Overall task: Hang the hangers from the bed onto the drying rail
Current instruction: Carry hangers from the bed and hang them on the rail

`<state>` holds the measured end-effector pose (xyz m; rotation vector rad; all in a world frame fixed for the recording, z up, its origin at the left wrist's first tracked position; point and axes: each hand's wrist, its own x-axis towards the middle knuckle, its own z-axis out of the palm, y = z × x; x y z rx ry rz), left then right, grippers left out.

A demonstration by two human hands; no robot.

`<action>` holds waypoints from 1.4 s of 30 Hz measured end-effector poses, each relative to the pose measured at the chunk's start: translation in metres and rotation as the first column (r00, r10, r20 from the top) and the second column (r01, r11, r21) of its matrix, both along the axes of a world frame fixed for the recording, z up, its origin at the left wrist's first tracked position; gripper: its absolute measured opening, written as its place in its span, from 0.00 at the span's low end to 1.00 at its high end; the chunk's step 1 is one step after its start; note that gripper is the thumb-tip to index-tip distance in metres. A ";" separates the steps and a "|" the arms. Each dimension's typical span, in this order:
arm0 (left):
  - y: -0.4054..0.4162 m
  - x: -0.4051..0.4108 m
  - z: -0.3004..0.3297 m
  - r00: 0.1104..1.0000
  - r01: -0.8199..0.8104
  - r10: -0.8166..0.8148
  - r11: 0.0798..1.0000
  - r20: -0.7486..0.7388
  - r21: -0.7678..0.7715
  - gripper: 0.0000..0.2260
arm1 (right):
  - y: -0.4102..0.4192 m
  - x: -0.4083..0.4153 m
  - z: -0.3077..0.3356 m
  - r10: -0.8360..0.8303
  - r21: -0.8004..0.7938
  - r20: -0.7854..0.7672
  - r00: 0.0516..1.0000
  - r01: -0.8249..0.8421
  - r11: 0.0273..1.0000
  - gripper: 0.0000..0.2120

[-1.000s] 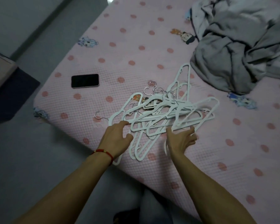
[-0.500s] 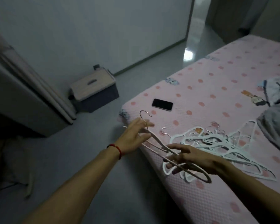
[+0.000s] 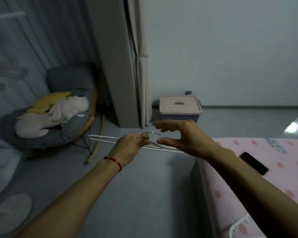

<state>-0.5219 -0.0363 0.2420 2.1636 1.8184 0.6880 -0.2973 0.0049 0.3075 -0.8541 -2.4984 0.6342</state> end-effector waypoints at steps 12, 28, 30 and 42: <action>-0.069 -0.152 -0.019 0.941 -0.327 0.326 0.945 0.087 0.000 0.07 | -0.013 -0.204 -0.018 0.328 0.232 -0.049 0.944 -0.308 0.923 0.19; -0.119 -0.284 0.025 0.221 -0.946 0.966 0.245 0.133 -0.213 0.13 | -0.005 -0.365 -0.096 0.636 -0.571 0.126 0.761 -0.469 0.674 0.21; -0.132 -0.294 0.033 0.096 -0.970 0.984 0.126 0.149 -0.208 0.14 | -0.021 -0.385 -0.092 0.679 -0.791 0.156 0.718 -0.321 0.521 0.35; -0.199 -0.355 0.093 -0.259 -0.963 0.876 -0.200 0.406 -0.183 0.13 | -0.098 -0.472 -0.018 0.774 -0.906 -0.119 0.622 -0.386 0.172 0.28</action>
